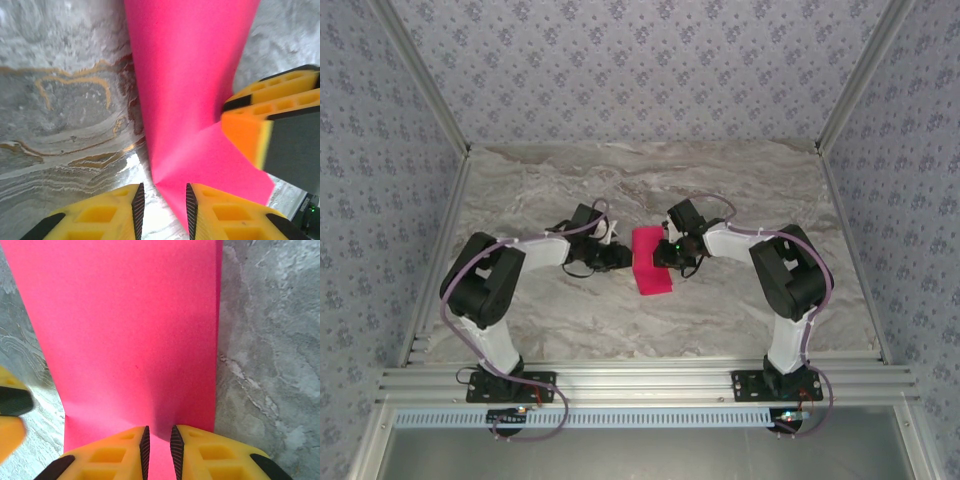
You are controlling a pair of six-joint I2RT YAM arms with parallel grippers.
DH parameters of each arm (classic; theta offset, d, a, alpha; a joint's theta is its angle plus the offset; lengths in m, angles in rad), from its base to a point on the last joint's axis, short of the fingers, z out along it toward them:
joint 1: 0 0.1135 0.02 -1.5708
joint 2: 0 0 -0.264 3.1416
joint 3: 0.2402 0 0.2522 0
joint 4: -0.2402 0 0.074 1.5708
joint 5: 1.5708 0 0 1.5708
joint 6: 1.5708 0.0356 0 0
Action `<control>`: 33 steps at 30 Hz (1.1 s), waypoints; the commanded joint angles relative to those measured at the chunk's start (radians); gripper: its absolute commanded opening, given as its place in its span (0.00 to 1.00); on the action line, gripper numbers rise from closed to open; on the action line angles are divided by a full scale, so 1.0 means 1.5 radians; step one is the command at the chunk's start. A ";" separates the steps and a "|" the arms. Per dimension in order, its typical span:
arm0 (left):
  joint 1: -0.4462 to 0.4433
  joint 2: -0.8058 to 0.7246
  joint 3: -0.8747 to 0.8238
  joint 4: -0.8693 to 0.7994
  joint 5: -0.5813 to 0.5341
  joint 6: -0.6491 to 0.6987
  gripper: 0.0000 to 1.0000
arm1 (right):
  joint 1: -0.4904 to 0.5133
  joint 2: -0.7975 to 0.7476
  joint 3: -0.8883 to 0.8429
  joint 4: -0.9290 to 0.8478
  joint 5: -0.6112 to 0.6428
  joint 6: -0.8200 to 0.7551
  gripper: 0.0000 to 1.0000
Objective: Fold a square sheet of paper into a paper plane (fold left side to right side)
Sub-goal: First fold the square sheet of paper in half at the center of the table, then hold the square sheet of paper at the center of the table.
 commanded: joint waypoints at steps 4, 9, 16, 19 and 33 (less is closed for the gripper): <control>-0.016 0.000 0.033 0.049 0.052 -0.018 0.29 | 0.015 0.044 -0.008 -0.063 0.032 -0.012 0.25; -0.029 0.062 0.078 0.059 0.048 -0.023 0.29 | 0.018 0.045 -0.006 -0.065 0.032 -0.014 0.25; -0.034 0.100 0.081 0.060 0.022 -0.024 0.29 | 0.020 0.043 -0.004 -0.067 0.030 -0.017 0.25; -0.035 0.098 0.064 0.053 0.009 -0.019 0.29 | 0.020 0.040 -0.004 -0.062 0.026 -0.018 0.25; -0.043 0.102 0.019 0.008 -0.045 0.003 0.29 | 0.014 -0.003 0.015 -0.022 -0.023 -0.022 0.25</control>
